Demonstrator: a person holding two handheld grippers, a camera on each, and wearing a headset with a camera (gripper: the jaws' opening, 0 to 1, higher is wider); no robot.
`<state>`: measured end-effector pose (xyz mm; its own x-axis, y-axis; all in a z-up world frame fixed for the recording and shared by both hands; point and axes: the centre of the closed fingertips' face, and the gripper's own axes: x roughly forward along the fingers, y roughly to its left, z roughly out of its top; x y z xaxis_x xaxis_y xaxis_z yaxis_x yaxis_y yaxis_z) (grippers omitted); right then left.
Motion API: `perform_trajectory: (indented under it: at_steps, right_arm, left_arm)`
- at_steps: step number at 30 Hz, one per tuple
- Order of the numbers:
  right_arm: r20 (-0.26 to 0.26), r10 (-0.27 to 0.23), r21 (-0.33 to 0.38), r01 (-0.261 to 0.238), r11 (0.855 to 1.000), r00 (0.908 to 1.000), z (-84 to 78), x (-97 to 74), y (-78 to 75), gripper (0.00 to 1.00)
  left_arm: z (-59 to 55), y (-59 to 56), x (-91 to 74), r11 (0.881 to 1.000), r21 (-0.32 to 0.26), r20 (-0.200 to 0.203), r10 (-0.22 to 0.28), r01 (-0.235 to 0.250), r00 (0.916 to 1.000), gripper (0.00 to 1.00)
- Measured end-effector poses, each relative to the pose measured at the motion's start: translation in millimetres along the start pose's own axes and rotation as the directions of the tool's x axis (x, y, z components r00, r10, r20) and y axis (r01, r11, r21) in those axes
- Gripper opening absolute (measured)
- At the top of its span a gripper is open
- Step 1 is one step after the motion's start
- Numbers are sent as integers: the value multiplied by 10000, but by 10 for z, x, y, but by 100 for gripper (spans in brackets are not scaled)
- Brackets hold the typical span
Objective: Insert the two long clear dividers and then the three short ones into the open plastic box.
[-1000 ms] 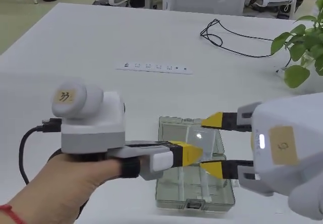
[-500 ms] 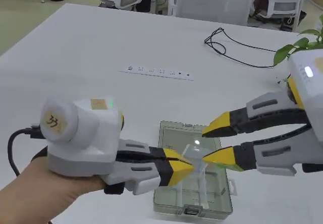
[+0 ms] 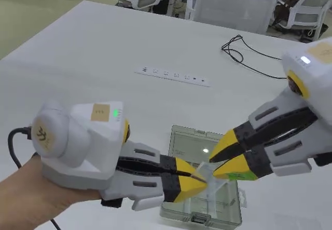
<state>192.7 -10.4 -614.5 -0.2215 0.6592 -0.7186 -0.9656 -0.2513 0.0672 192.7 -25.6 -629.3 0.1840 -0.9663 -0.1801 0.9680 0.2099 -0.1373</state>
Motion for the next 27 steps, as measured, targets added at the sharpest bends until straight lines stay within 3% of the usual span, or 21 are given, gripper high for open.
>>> perform_trajectory:
  at_steps: [9,23,27]
  right_arm:
    - [-176,534,84,-532,9985,9984,-15,43,42,4]
    - [-181,590,33,-589,9983,9981,-30,70,36,2]
    - [-191,571,-12,-571,9984,9982,-32,84,37,2]
  left_arm:
    - [26,-2,-15,9998,182,173,30,-34,9998,0]
    - [1,16,-19,9996,252,171,138,-142,9998,0]
    - [-3,16,-24,9999,47,234,145,-146,9996,0]
